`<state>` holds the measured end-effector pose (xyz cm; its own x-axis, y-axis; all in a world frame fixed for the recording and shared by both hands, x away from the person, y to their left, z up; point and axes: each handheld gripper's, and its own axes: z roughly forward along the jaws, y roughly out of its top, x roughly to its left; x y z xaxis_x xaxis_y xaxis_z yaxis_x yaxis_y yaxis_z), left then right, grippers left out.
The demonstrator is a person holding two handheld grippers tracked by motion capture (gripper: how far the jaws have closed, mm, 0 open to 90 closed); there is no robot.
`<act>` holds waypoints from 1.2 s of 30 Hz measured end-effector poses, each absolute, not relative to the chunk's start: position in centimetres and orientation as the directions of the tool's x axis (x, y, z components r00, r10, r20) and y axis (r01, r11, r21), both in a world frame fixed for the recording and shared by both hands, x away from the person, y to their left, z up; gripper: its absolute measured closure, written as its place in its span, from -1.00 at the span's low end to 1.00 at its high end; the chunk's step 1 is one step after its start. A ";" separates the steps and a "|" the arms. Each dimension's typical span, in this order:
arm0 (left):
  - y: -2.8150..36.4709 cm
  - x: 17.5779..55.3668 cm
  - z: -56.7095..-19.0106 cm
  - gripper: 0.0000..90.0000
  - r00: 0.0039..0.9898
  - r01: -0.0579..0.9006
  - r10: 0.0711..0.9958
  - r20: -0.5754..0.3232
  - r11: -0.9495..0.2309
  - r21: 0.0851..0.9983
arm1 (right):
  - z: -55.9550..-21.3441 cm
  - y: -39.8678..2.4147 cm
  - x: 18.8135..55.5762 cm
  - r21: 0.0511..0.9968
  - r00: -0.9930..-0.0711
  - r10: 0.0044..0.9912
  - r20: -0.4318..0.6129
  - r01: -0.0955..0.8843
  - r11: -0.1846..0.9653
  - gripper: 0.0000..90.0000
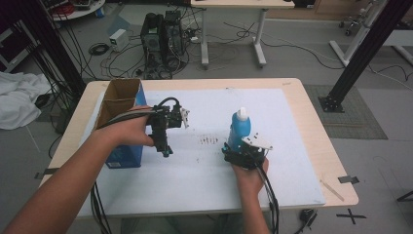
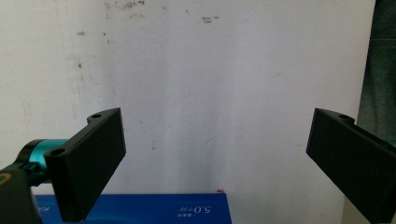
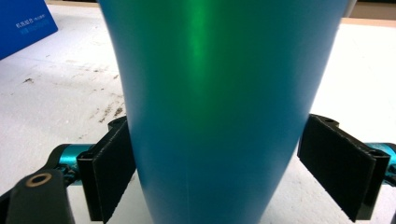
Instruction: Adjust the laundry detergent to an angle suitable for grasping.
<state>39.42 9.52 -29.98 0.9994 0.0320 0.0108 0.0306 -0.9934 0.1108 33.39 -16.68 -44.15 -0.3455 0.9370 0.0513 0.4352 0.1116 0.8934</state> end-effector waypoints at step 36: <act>9.2 39.5 -30.4 -0.90 1.000 0.028 0.028 0.005 -0.994 0.103 | -44.1 -16.3 33.1 0.930 -0.316 0.948 0.035 0.357 0.085 -0.26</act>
<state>39.48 9.19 -30.41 0.9996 0.0283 0.0055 0.0276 -0.9943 0.1028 33.08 -16.26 -44.06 -0.3161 0.9481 0.0350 0.3574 0.0848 0.9301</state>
